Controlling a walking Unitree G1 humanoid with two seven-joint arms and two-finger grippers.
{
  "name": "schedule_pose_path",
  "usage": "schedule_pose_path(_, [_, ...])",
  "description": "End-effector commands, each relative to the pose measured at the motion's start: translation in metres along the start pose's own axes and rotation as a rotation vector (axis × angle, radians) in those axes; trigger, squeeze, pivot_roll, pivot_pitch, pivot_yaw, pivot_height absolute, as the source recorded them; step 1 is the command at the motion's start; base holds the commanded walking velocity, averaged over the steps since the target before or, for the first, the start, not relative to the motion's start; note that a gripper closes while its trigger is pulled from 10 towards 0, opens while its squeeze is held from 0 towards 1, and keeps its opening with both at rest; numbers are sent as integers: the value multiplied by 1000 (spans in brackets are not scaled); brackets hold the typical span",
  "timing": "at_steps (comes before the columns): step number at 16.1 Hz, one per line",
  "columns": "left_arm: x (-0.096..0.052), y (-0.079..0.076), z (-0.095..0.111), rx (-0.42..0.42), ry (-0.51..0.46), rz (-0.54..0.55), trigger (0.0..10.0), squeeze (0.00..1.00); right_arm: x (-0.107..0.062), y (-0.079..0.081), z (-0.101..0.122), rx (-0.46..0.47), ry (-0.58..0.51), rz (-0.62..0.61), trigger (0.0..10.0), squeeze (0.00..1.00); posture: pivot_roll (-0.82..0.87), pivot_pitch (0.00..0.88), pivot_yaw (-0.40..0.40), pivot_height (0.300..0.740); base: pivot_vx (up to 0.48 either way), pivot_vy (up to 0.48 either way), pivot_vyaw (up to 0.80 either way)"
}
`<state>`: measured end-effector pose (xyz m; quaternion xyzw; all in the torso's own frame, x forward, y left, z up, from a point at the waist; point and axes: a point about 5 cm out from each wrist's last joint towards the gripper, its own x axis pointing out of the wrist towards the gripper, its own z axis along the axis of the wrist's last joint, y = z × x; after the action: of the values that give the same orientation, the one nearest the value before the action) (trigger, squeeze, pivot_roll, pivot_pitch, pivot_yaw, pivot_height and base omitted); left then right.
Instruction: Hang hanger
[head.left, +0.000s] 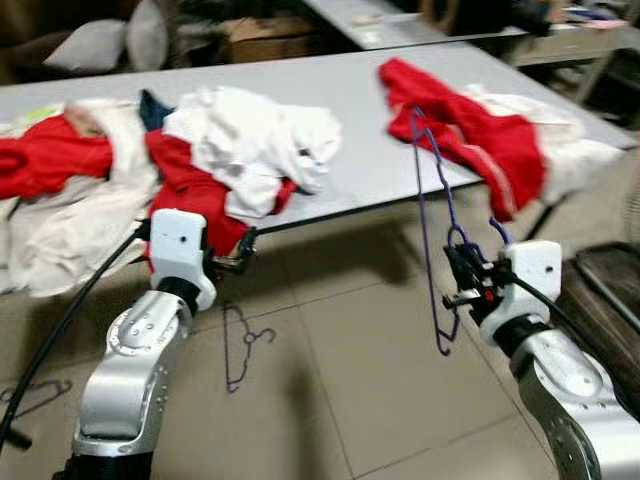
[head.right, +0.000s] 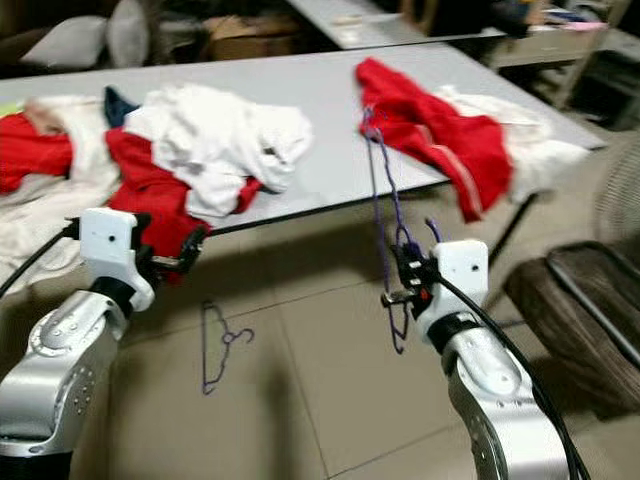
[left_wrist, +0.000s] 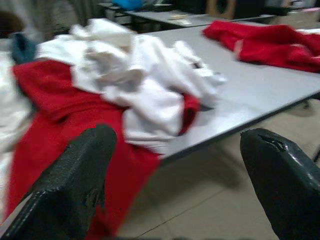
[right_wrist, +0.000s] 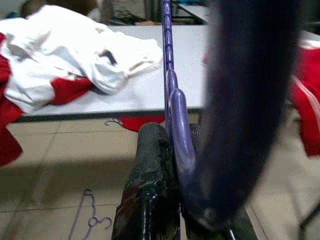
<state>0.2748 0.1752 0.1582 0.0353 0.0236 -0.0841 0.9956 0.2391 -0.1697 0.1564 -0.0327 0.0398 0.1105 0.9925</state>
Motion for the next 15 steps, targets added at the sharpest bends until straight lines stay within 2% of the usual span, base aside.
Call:
schedule_pose_path(1, [2,-1,-1,1,3,1,10000,0,1,-1,-1,-8,-1,-2,10000,0,-50,0,-24,740,326,0,0])
schedule_pose_path(15, [2,0,-2,0,3,6,10000,0,1,-2,-2,-9,0,-3,10000,0,-50,0,-24,740,323,0,0])
